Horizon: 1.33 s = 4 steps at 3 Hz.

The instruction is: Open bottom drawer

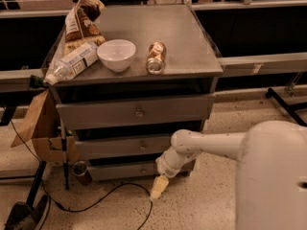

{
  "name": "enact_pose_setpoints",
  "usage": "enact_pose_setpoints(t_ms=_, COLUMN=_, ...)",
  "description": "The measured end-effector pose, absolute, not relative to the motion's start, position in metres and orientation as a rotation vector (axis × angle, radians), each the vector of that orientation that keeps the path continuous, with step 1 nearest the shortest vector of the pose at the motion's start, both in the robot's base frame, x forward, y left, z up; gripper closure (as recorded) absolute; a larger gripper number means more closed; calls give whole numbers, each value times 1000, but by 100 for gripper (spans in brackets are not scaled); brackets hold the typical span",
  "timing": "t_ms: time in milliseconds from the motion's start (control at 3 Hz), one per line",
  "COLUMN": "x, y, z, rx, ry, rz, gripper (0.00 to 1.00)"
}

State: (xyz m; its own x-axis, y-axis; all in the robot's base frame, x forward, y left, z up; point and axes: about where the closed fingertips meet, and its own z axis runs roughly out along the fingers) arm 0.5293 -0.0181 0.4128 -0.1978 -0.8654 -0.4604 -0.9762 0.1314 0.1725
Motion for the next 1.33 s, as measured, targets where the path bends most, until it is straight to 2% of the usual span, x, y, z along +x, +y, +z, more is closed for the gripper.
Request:
enact_pose_setpoints(t_ms=667, x=523, y=-12, z=384, rx=-1836, ry=2195, rz=672, gripper=0)
enact_pose_setpoints(t_ms=1000, x=541, y=-25, z=364, rx=-1815, ry=2279, rz=649, gripper=0)
enact_pose_setpoints(t_ms=1333, x=577, y=-70, z=305, rx=-1726, ry=2441, rz=638, gripper=0)
